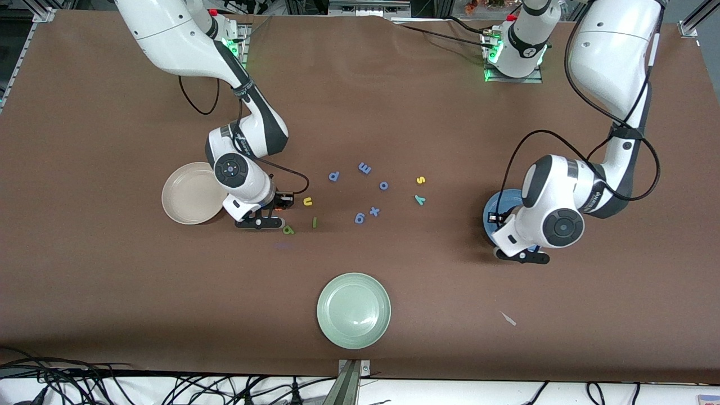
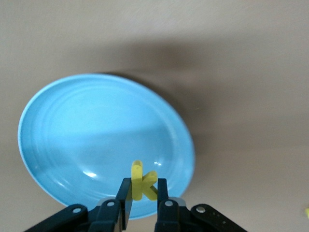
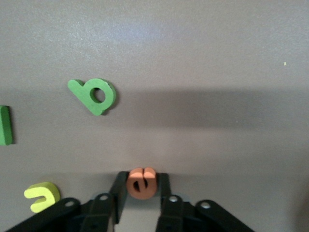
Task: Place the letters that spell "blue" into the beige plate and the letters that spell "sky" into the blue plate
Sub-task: 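Release the k with the left gripper while the right gripper releases the e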
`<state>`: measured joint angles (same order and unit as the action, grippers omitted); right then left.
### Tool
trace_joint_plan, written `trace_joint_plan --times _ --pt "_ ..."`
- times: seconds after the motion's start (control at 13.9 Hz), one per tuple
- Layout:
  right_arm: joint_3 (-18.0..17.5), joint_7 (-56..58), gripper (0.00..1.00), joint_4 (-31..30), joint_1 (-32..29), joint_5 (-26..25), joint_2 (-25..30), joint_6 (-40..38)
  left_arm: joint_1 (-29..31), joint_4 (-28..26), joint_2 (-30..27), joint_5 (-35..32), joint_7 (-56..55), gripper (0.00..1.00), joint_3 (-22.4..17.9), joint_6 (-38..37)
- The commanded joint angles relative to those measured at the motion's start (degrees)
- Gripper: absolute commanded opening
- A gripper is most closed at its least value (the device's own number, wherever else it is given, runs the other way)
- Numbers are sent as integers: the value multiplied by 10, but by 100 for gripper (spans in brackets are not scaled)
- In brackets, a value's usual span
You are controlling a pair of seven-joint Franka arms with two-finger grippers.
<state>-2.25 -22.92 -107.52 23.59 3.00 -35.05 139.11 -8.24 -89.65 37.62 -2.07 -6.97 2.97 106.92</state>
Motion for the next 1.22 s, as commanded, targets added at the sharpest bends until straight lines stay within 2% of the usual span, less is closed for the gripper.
trace_joint_plan --times 0.0,0.07,0.14,0.29,0.43,0.65,0.79,1.01,1.15 --pt "1 1 26 13 2 10 -10 14 6 -11 13 -17 10 15 5 13" --pt "1 2 24 18 0 10 -7 9 3 -12 13 -22 11 50 5 13" --pt "2 2 24 27 -2 10 -5 -8 -1 -9 12 -23 11 100 6 13" --pt "7 8 24 51 -6 10 8 -66 -5 -3 7 -22 4 100 10 10" --pt "23 34 24 44 -8 10 30 -94 -13 -1 4 -18 -3 100 20 10" --pt "63 117 24 1 -9 10 83 -120 -31 11 1 -14 -44 100 22 10" --pt "101 179 25 -41 -9 10 113 -116 -68 20 -1 -15 -93 100 21 10" --pt "148 253 28 -71 -9 10 126 -119 -87 38 6 -15 -148 100 21 14" --pt "167 275 28 -75 -14 10 109 -119 -89 38 9 -15 -148 100 21 14"
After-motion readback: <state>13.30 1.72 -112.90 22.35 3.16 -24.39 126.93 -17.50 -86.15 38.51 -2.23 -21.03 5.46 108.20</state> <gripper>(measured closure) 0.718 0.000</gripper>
